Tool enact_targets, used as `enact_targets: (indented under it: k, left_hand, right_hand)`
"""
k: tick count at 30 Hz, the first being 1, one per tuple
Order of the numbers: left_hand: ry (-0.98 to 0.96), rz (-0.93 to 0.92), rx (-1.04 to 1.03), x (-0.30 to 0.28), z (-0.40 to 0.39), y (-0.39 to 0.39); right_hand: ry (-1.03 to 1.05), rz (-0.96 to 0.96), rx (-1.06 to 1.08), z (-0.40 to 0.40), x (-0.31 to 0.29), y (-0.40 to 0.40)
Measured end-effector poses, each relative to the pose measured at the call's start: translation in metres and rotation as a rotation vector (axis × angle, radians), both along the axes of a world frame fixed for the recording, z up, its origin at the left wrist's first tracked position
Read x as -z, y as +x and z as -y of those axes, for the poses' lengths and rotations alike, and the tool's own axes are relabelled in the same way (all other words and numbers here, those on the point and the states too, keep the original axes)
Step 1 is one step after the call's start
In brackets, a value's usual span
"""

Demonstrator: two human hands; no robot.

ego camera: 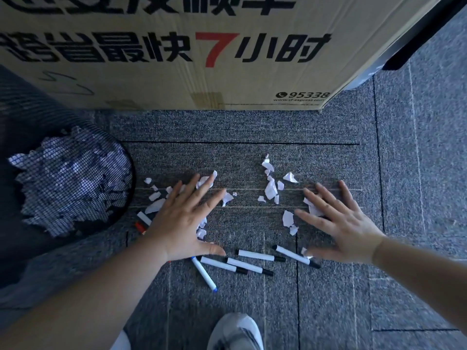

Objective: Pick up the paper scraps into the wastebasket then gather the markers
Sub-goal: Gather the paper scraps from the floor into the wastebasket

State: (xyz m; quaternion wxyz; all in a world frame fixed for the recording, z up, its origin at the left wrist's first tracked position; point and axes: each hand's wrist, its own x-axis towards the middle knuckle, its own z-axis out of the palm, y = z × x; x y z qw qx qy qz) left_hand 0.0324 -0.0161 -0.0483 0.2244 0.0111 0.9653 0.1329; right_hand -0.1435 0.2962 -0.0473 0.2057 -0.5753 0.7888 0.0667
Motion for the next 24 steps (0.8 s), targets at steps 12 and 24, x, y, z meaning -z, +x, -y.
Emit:
enact_targets:
  k: [12, 24]
  left_hand:
    - [-0.147, -0.157, -0.154, 0.006, -0.002, -0.015]
    - [0.027, -0.21, -0.163, 0.016, -0.017, -0.009]
  right_hand:
    - [-0.22, -0.026, 0.071, 0.094, 0.012, 0.006]
    - [-0.221, 0.072, -0.112, 0.141, 0.01, 0.015]
